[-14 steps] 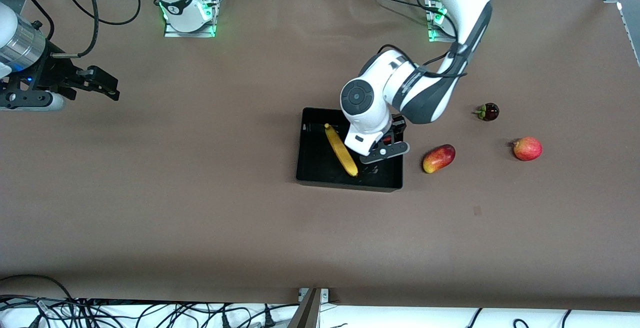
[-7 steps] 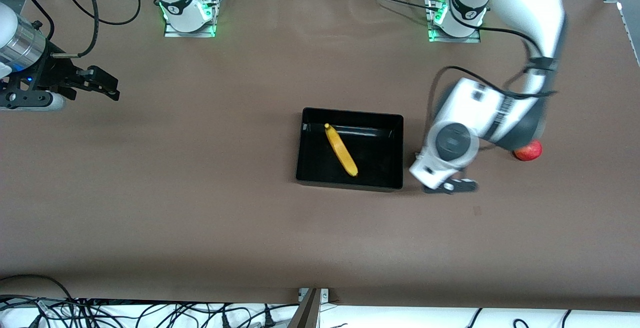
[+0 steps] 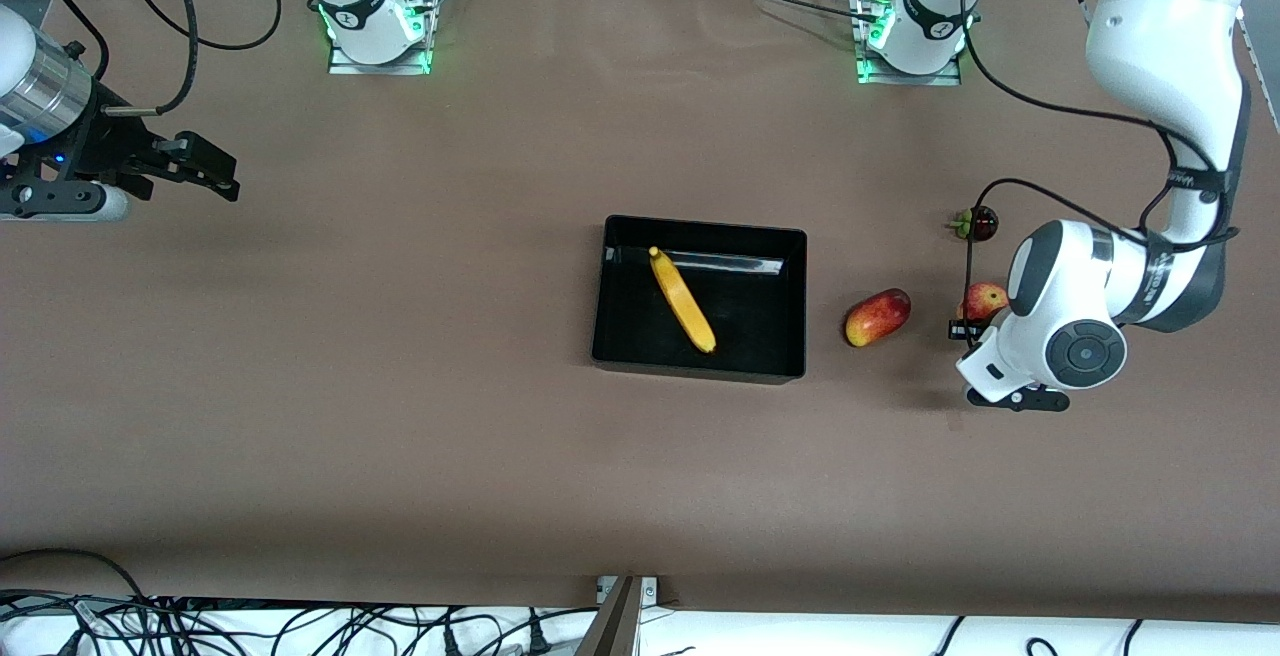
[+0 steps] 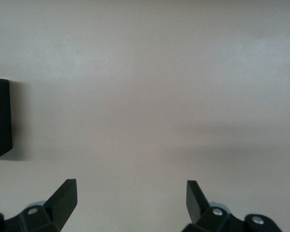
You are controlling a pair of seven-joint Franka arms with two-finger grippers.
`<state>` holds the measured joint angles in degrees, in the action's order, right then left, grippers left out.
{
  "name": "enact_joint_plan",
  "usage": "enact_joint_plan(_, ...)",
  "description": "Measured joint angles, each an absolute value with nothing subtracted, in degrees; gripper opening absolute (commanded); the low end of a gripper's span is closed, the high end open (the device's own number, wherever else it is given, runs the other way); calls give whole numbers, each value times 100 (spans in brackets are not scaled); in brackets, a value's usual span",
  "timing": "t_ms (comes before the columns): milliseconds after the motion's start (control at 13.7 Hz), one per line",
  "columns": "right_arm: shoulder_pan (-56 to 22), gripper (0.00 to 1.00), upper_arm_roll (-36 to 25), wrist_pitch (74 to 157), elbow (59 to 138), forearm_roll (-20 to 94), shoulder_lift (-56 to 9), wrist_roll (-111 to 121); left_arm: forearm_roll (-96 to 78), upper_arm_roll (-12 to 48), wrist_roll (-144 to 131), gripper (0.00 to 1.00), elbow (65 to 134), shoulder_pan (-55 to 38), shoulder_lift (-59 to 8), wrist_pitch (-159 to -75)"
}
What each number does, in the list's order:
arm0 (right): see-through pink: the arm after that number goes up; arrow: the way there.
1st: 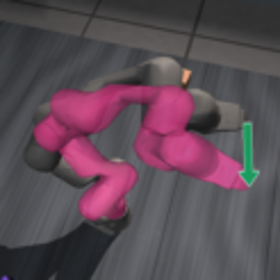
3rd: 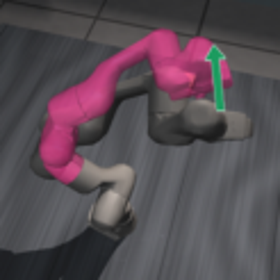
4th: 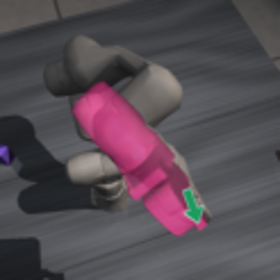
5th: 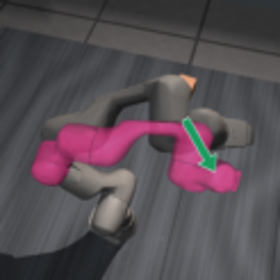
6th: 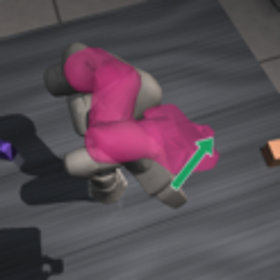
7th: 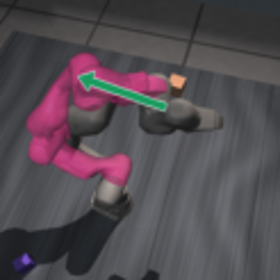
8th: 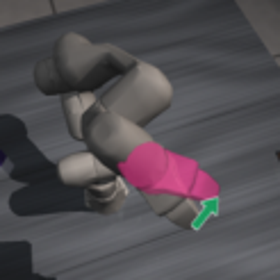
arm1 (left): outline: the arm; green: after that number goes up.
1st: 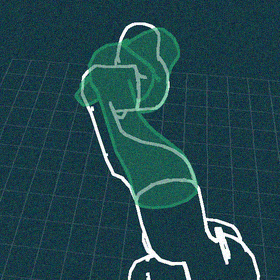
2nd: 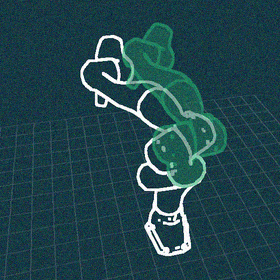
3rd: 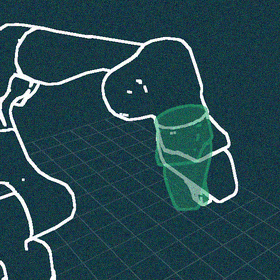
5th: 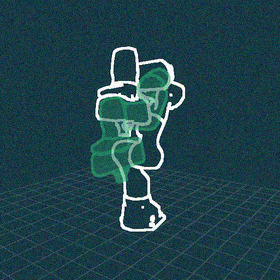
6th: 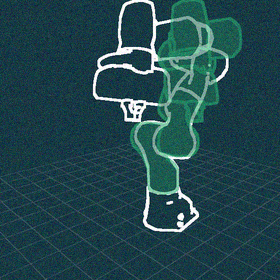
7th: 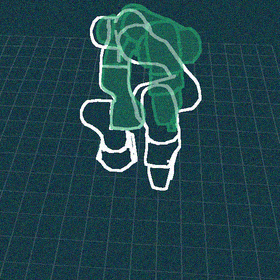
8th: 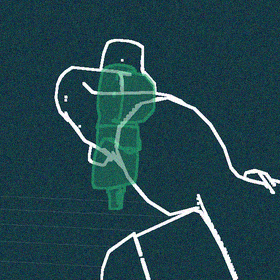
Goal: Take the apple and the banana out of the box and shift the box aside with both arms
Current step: 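Lift the apple out and set it down beside the mango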
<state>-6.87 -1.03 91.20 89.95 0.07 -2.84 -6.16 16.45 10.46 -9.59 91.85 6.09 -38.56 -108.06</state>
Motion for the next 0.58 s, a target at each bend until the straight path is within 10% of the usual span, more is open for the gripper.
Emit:
enact_joint_plan(146, -687, 100, -104, 9120, 8995, 7, -284, -616, 1645, 1049, -963, 26, 9395, 768, -4045, -11065)
enact_joint_plan(292, -687, 100, -104, 9120, 8995, 7, -284, -616, 1640, 1056, -969, 93, 9471, 837, -4086, -11084)
enact_joint_plan(584, -686, 100, -104, 9120, 8996, 7, -285, -616, 1445, 1093, -973, 100, 9459, 923, -4035, -11117)
